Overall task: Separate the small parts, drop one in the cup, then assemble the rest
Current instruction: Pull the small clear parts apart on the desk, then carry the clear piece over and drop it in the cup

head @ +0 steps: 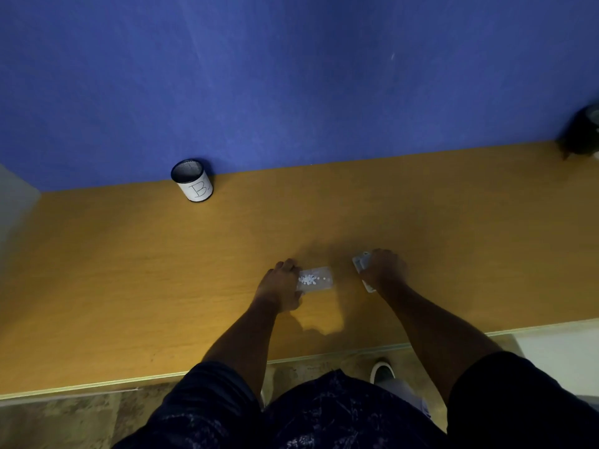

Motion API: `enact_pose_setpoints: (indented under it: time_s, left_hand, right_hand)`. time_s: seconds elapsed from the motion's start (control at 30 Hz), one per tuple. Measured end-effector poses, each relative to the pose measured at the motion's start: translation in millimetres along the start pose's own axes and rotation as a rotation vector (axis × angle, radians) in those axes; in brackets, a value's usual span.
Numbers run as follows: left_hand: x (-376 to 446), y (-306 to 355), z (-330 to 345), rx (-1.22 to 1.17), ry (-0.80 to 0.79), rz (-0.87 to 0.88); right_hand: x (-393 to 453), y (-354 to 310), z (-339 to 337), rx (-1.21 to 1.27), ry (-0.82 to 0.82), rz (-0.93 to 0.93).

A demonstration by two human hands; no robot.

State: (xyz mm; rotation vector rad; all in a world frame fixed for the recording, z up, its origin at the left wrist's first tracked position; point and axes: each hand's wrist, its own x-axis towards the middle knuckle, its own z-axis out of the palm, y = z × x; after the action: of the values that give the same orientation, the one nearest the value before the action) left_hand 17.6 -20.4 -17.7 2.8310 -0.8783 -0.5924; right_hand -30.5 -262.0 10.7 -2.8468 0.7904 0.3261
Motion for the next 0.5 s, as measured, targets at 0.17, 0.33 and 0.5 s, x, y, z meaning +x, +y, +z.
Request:
enact_pose_setpoints:
  time_s: [0.17,0.33,0.5]
  left_hand:
    - [0.0,-2.8,-3.0,0.017,-0.003,0.031]
    - [-0.3,-4.9,-2.1,0.014,0.004,0.049]
    - [-0.9,-4.0,-8.9,-0.009,0.066,0.055]
  right_hand:
    - [-0.9,-0.6,-0.3,0.011,0.021,0.005]
    - [2.3,-6.9,-7.3,0.083,-0.034,0.023]
    - [3.9,-33.2,-13.3,0.225,0.005,-0.18]
